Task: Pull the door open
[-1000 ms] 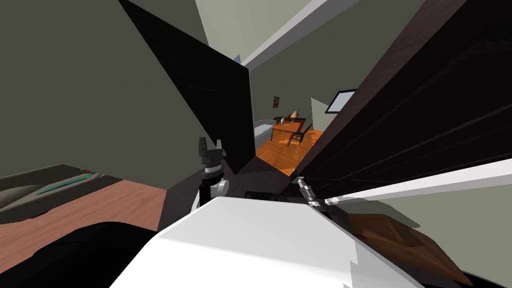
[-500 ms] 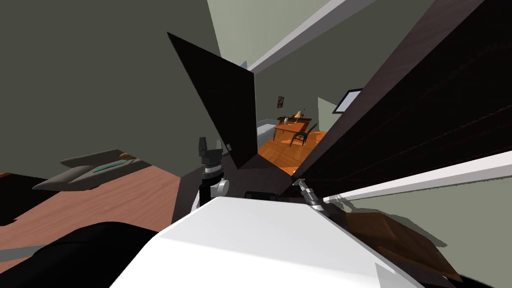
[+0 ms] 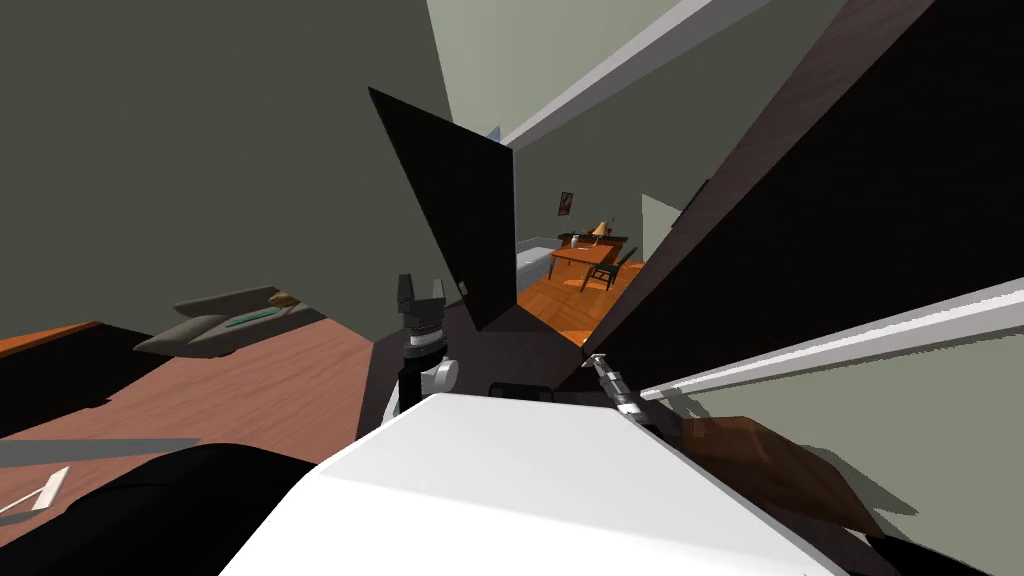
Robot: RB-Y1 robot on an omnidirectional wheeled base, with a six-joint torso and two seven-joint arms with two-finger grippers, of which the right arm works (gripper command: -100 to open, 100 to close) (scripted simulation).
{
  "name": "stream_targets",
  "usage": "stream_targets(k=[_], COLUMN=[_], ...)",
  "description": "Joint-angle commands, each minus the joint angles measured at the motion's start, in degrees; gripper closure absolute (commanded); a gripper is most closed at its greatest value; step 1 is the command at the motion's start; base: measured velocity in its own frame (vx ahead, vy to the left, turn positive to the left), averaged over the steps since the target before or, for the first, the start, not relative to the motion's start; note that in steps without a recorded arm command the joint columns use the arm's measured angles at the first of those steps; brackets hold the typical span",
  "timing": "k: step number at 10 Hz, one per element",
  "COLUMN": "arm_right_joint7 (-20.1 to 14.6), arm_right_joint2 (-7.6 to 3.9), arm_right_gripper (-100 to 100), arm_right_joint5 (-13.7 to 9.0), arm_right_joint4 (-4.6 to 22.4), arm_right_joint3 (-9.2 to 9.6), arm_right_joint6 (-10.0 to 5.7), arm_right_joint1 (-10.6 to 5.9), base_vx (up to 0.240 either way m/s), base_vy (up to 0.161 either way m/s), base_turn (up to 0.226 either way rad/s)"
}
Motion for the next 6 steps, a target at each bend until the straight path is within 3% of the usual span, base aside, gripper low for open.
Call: stream_targets(k=[1,6], arm_right_joint7=[0.1,0.2], arm_right_joint2=[-0.1,-0.6], arm_right_gripper=[100,100], arm_right_joint5=[-0.4,-1.8], arm_right_joint4=[1.0,5.6], arm_right_joint3=[1.39,4.71], arm_right_joint6=[0.79,1.62], arm_right_joint1=[-1.64,-8.17], base_vx=[-0.226,-0.215], base_vy=[-0.046,-0.062], base_turn=[0.066,0.061])
